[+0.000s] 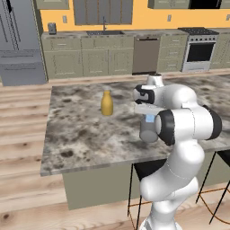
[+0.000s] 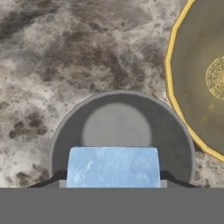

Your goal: There are two ice cubes in the ice bowl. Place both ice cubes in the glass cup.

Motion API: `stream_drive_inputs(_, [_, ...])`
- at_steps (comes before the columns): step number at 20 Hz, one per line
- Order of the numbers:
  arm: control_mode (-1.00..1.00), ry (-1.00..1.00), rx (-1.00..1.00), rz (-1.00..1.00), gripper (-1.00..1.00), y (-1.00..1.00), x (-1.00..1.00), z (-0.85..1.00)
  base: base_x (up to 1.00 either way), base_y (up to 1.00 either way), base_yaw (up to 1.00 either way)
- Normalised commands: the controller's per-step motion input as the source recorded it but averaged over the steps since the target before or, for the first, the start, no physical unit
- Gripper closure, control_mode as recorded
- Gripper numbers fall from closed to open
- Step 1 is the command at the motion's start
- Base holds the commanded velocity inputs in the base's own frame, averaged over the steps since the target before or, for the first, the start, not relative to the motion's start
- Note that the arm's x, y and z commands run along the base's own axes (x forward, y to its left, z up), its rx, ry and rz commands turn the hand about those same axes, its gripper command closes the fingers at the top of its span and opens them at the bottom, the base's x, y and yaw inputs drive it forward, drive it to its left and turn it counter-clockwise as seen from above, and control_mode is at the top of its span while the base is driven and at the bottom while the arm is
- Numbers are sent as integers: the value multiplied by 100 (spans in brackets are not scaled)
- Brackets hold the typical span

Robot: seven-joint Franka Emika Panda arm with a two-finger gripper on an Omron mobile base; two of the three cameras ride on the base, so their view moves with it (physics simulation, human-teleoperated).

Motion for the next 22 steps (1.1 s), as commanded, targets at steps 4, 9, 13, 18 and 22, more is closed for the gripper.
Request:
stream_drive_inputs(4, [-100, 0, 1, 0, 100, 0, 0, -14, 0, 0, 0])
stream_drive_inputs(9, [-100, 0, 0, 0, 100, -7, 0, -4, 0, 0, 0])
stream_drive_inputs(13, [-100, 0, 0, 0, 100, -14, 0, -1, 0, 0, 0])
stream_drive_inputs(18, [-100, 0, 1, 0, 100, 0, 6, -16, 0, 0, 0])
stream_drive_inputs(22, [-100, 0, 0, 0, 100, 0, 12, -6, 0, 0, 0])
